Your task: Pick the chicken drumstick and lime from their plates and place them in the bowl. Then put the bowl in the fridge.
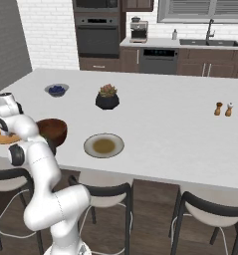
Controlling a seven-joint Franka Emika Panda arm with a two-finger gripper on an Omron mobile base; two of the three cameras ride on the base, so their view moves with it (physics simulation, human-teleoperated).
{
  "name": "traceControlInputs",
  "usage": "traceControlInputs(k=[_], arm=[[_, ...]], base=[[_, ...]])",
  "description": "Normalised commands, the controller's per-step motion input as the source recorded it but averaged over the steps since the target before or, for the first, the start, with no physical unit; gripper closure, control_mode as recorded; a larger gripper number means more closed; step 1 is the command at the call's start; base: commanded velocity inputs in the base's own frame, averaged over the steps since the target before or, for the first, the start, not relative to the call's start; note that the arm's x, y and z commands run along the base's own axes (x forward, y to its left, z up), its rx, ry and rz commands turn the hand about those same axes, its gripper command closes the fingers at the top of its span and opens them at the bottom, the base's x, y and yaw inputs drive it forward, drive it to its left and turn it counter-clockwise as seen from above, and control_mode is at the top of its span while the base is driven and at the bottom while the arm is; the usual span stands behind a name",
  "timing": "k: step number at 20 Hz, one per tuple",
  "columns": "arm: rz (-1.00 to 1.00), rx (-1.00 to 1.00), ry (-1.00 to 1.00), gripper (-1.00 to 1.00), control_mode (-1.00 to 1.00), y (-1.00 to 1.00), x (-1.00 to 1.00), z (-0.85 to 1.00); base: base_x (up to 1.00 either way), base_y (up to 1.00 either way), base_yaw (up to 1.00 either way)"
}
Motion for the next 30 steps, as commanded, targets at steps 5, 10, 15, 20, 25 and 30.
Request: traceControlInputs(k=[5, 10, 15, 20, 25, 30], arm=[[0.0, 0.0, 0.0, 1.0, -1.0, 0.0, 0.0, 0.0], [0.0, 0.0, 0.0, 1.0, -1.0, 0.0, 0.0, 0.0], [0.0, 0.0, -0.03, 1.0, -1.0, -0.12, -0.21, 0.0], [0.0, 0.0, -0.14, 1.0, -1.0, -0.38, -0.49, 0.18], [-0.02, 0.0, -0.14, 1.0, -1.0, -0.59, -0.61, 0.42], [-0.08, 0.01, -0.09, 1.0, -1.0, -0.81, -0.68, 0.32]], base=[[0.0, 0.0, 0.0], [0.0, 0.0, 0.0], [0.0, 0.0, 0.0], [0.0, 0.0, 0.0], [0.0, 0.0, 0.0], [0.0, 0.0, 0.0]])
